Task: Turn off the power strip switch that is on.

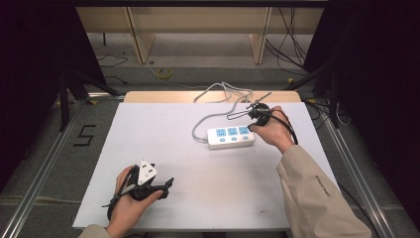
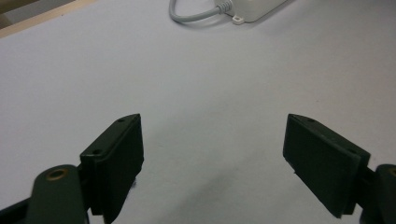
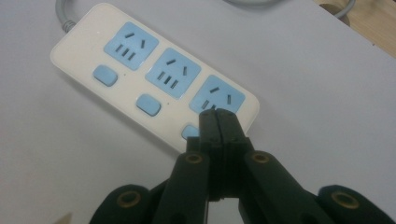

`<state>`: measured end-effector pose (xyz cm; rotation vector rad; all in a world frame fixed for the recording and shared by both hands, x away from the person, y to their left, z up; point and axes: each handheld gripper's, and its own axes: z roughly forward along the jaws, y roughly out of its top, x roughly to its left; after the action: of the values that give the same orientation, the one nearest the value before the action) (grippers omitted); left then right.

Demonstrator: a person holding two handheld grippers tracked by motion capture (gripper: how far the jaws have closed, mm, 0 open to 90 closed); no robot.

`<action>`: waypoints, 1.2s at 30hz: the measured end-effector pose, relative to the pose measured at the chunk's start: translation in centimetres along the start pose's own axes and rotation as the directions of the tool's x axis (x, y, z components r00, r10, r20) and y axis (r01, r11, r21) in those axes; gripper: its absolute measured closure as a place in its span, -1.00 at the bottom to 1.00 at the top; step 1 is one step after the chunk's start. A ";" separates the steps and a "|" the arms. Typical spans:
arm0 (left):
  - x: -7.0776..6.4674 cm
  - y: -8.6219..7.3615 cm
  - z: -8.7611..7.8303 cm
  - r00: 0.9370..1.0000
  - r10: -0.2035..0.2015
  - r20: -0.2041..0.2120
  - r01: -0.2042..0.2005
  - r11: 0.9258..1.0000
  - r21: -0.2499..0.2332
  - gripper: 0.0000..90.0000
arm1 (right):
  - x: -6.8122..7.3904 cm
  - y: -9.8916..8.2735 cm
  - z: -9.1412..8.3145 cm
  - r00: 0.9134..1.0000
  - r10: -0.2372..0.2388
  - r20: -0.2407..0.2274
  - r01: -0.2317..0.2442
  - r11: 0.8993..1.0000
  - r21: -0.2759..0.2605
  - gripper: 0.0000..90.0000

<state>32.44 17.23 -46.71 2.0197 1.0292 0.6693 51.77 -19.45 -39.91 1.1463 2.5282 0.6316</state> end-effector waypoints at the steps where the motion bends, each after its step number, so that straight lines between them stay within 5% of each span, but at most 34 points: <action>1: 0.0 0.0 0.0 1.000 0.000 0.000 0.000 1.000 0.001 -0.56 | 0.0 0.1 0.0 1.000 -0.001 0.001 0.001 1.000 0.002 1.00; 36: -0.1 0.0 0.0 1.000 0.000 0.002 0.000 1.000 -0.003 -0.56 | 0.0 1.3 1.2 1.000 -0.012 0.002 0.011 0.999 0.044 1.00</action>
<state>32.40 17.19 -46.71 2.0177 1.0269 0.6678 53.14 -18.42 -40.33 1.1458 2.5564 0.5740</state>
